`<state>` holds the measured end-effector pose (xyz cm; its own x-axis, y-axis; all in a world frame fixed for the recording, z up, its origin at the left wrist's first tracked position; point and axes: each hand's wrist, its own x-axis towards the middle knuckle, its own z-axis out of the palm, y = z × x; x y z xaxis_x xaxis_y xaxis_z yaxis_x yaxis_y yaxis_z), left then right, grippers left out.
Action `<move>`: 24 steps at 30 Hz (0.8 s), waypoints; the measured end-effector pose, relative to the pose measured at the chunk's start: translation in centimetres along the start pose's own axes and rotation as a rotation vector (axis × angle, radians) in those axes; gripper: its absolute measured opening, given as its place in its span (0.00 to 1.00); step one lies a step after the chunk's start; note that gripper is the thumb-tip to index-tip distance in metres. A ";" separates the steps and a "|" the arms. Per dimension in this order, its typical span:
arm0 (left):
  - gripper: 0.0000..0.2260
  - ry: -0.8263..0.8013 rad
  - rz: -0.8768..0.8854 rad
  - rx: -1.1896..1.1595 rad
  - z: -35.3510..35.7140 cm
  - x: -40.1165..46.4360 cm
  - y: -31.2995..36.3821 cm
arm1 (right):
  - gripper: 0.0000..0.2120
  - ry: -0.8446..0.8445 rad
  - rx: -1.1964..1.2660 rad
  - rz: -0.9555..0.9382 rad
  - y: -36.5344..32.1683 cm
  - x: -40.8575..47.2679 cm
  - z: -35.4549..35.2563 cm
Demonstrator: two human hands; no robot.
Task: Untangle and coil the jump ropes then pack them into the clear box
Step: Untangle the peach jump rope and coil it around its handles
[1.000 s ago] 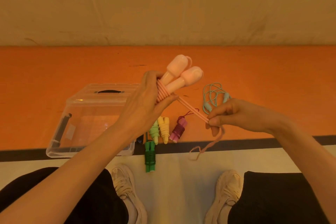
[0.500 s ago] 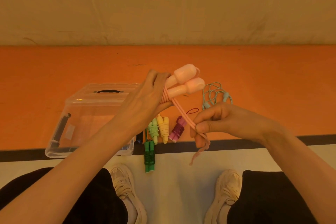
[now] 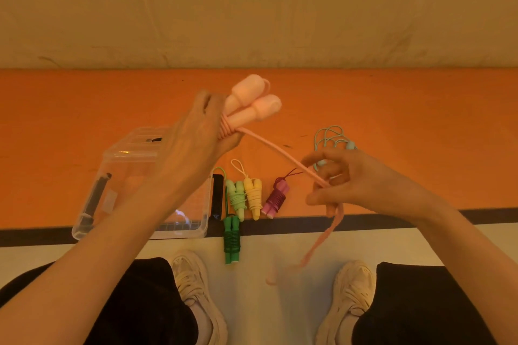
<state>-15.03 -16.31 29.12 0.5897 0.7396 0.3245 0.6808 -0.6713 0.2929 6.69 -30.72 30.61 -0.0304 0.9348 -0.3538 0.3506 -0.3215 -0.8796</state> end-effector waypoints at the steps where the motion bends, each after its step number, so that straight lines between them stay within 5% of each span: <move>1: 0.24 0.011 -0.016 0.009 -0.2 0.0 -0.4 | 0.16 0.026 -0.090 -0.004 0.2 0.0 -0.2; 5: 0.23 0.034 -0.051 0.045 -0.6 0.2 -1.6 | 0.13 0.079 -0.099 -0.110 -0.1 -1.1 -1.3; 15: 0.25 -0.128 0.066 0.068 0.8 -0.2 0.0 | 0.05 0.625 -0.006 -0.446 -0.7 -0.4 -3.2; 24: 0.28 -0.315 0.258 -0.002 2.9 -1.6 2.6 | 0.03 0.699 -0.065 -0.495 -1.7 2.0 -2.9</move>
<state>-13.00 -19.12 26.77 0.8454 0.5254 0.0964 0.4926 -0.8366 0.2396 8.74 -27.87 32.33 0.3817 0.8504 0.3621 0.5030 0.1376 -0.8533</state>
